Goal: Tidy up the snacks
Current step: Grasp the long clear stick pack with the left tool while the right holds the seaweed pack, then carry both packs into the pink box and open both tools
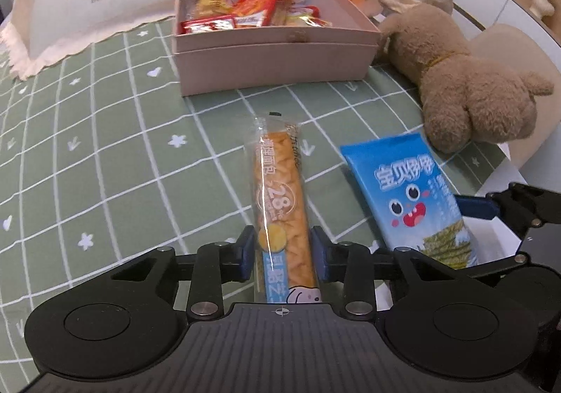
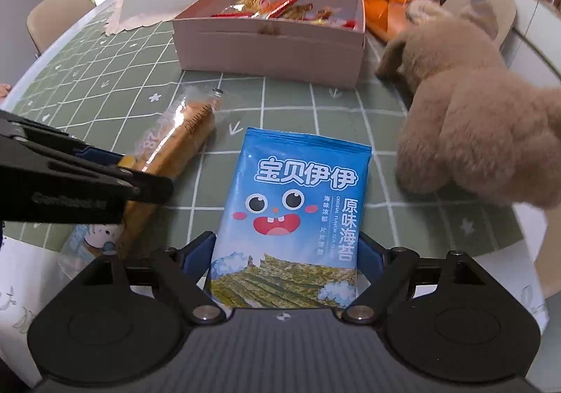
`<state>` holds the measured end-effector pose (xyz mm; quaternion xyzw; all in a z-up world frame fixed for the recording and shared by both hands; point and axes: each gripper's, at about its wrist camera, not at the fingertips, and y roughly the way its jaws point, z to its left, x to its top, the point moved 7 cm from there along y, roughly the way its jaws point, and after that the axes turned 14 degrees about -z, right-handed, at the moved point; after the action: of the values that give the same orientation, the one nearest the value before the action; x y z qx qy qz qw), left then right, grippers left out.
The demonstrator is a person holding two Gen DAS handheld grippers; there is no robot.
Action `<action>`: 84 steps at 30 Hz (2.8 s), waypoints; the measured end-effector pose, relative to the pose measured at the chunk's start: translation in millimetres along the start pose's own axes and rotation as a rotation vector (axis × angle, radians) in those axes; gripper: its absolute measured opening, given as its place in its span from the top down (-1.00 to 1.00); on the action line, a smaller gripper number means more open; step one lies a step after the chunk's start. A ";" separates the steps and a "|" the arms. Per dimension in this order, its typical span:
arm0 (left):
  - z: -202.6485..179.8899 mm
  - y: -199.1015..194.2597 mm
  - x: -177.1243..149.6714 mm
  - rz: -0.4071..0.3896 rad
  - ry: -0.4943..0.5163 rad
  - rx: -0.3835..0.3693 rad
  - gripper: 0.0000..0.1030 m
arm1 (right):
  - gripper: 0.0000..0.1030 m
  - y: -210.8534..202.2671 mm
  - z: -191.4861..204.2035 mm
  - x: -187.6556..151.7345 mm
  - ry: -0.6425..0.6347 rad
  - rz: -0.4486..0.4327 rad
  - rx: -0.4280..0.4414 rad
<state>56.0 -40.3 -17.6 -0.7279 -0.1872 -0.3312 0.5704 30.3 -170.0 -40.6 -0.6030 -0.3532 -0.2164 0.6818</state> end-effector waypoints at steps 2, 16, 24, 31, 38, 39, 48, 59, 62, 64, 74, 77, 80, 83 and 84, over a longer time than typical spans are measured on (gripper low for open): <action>9.3 -6.6 0.0 -0.008 -0.004 0.032 0.29 | -0.75 3.3 0.9 -1.6 0.016 0.003 0.012; 54.2 -19.4 -11.4 0.003 -0.164 0.116 0.27 | -0.64 18.0 13.5 15.2 -0.058 -0.023 0.048; 52.0 -7.3 5.9 -0.042 -0.162 0.081 0.34 | -0.63 -13.3 22.2 38.6 -0.114 -0.106 0.096; 33.0 -94.0 103.6 -0.396 -0.175 -0.082 0.42 | -0.63 -38.2 -6.8 67.4 -0.114 -0.194 0.034; 28.7 -149.0 215.4 -0.705 -0.124 -0.140 0.42 | -0.63 -47.3 -28.8 87.8 -0.063 -0.254 -0.033; 28.4 -145.6 223.2 -0.707 -0.121 -0.138 0.42 | -0.63 -46.6 -30.7 88.0 -0.058 -0.251 -0.036; 44.0 -37.7 249.8 -0.569 -0.294 -0.295 0.44 | -0.63 -47.1 -31.9 82.0 -0.041 -0.202 -0.061; 85.3 -8.2 187.5 -0.423 -0.365 -0.223 0.43 | -0.63 -42.1 -27.5 102.3 -0.035 -0.228 -0.027; 84.8 -15.9 155.0 -0.380 -0.377 -0.226 0.43 | -0.63 -52.5 -28.8 139.4 -0.016 -0.323 -0.012; 82.8 -16.8 130.0 -0.350 -0.410 -0.233 0.43 | -0.63 -57.7 -30.4 173.8 -0.007 -0.392 -0.008; 91.6 -16.7 45.7 -0.228 -0.458 -0.160 0.43 | -0.67 71.9 -20.2 257.6 -0.086 -0.351 -0.061; 106.5 -21.2 33.0 -0.224 -0.465 -0.107 0.44 | -0.67 81.3 -23.6 245.8 -0.027 -0.362 -0.031; 115.3 -19.9 27.0 -0.216 -0.497 -0.072 0.44 | -0.67 87.6 -26.9 241.6 0.034 -0.346 0.043; 109.9 -25.7 29.7 -0.232 -0.461 -0.066 0.43 | -0.67 78.8 -34.4 235.1 0.108 -0.346 0.037; 106.4 -27.2 29.6 -0.238 -0.438 -0.065 0.43 | -0.67 75.5 -34.8 228.9 0.127 -0.343 0.063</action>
<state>87.9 65.7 8.4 -0.7732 -0.3799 -0.2364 0.4494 242.7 -160.5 78.1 -0.4976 -0.4136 -0.3560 0.6742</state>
